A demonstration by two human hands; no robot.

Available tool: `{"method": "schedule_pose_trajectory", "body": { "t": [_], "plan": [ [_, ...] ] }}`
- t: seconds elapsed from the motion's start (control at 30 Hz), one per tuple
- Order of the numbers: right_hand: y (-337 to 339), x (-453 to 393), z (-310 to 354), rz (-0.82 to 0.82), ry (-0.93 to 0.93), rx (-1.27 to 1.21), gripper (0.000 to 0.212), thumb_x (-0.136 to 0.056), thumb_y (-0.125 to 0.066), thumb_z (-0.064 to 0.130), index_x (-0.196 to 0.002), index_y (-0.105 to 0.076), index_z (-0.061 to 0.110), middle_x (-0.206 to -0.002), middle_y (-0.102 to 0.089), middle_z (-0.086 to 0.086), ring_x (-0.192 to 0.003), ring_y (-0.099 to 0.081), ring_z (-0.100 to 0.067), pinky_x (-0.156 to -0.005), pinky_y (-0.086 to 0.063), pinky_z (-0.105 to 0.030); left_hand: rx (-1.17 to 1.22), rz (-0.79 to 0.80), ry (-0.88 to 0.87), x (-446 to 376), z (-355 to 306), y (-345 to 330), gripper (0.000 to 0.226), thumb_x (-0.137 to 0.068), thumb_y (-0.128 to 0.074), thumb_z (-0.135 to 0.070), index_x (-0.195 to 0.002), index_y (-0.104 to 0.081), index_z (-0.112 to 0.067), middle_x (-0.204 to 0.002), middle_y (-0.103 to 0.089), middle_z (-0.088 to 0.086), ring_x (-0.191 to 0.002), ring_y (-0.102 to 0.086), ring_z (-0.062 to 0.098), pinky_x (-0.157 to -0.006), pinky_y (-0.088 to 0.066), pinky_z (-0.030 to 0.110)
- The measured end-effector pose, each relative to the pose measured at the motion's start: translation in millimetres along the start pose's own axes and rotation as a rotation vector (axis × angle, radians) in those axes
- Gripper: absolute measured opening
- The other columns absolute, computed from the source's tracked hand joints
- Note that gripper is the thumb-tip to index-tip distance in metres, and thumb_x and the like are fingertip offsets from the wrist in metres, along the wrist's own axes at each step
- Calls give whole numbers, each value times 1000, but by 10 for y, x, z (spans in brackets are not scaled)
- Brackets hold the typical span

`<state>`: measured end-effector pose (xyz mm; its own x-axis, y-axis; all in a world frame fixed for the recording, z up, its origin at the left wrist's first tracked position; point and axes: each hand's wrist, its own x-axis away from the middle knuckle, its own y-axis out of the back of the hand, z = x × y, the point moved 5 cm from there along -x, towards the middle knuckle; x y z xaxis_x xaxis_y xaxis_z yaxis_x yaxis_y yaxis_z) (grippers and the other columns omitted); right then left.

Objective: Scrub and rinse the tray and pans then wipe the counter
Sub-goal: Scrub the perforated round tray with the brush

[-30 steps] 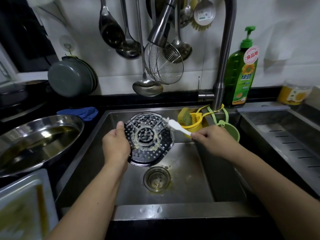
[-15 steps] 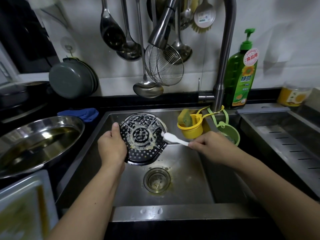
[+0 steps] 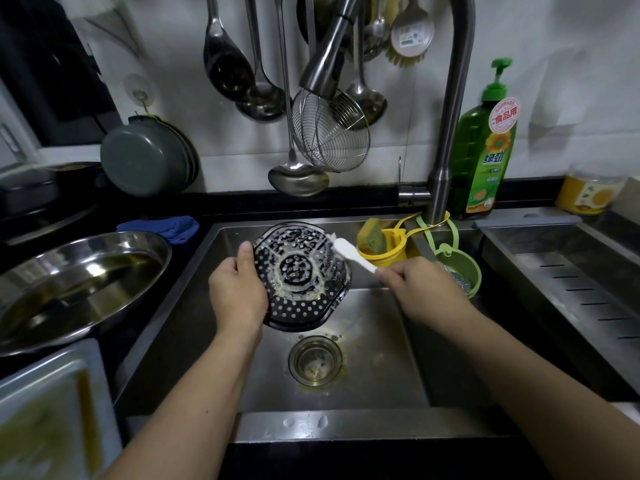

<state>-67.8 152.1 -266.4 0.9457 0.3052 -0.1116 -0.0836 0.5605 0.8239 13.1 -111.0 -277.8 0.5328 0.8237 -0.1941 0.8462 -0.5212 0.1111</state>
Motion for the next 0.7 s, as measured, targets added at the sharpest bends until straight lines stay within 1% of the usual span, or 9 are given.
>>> {"method": "schedule_pose_trajectory", "body": {
  "t": [0.13, 0.17, 0.27, 0.4, 0.43, 0.53, 0.6, 0.67, 0.7],
  "plan": [
    [-203, 105, 93, 170, 83, 13, 33, -99, -58, 45, -79, -74, 23, -57, -55, 7, -53, -49, -3, -46, -33, -17, -7, -24, 0, 9, -10, 28, 51, -104, -51, -46, -74, -57, -5, -70, -61, 7, -64, -54, 19, -58, -41, 33],
    [-188, 91, 88, 148, 72, 14, 35, -99, -57, 45, -79, -74, 22, -58, -56, 6, -54, -50, -4, -47, -35, -19, -4, -27, 2, 14, -16, 32, 51, -105, -50, -45, -74, -58, -5, -71, -61, 7, -64, -54, 18, -57, -40, 32],
    [-66, 13, 28, -5, 1, -6, 42, -100, -53, 48, -72, -67, 19, -65, -60, -2, -66, -57, -21, -56, -43, -32, 4, -25, 3, 35, -30, 15, 50, -105, -50, -45, -75, -58, -5, -70, -60, 6, -63, -53, 16, -56, -39, 31],
    [-223, 82, 105, 129, 41, -2, 38, -99, -56, 47, -84, -74, 17, -61, -57, 1, -57, -48, -14, -52, -35, -30, -18, -34, -14, 38, -42, 29, 50, -106, -49, -44, -72, -54, -6, -68, -57, 4, -61, -50, 16, -54, -37, 31],
    [-207, 74, 106, 119, 32, 6, 38, -99, -55, 47, -85, -75, 17, -62, -58, 0, -57, -49, -15, -52, -36, -30, -15, -33, -15, 37, -43, 30, 50, -106, -49, -43, -72, -54, -7, -68, -57, 4, -61, -50, 16, -54, -36, 31],
    [-29, -7, 47, -30, -17, -3, 41, -101, -51, 47, -79, -70, 18, -68, -62, -4, -67, -58, -23, -59, -45, -34, -14, 3, -45, 52, -58, -8, 52, -106, -48, -45, -75, -58, -3, -72, -62, 8, -64, -55, 17, -57, -41, 32],
    [-43, -3, 55, 11, -3, -28, 39, -101, -53, 46, -79, -71, 19, -66, -60, -1, -64, -56, -20, -55, -41, -32, -30, 22, -73, 59, -65, -33, 54, -105, -49, -46, -77, -61, -2, -74, -66, 10, -67, -59, 20, -60, -44, 33],
    [-132, 53, 98, 120, 24, -37, 33, -100, -56, 45, -84, -75, 23, -62, -57, 2, -57, -48, -14, -50, -34, -29, -33, 21, -80, 56, -70, -27, 54, -105, -49, -46, -78, -61, -1, -74, -66, 10, -66, -59, 19, -58, -43, 32],
    [-132, 55, 102, 124, 22, -27, 32, -100, -56, 45, -85, -75, 24, -62, -57, 2, -57, -48, -14, -50, -35, -29, -30, 22, -82, 49, -71, -24, 55, -105, -49, -46, -79, -61, 1, -74, -66, 10, -66, -58, 18, -57, -42, 31]
  ]
}}
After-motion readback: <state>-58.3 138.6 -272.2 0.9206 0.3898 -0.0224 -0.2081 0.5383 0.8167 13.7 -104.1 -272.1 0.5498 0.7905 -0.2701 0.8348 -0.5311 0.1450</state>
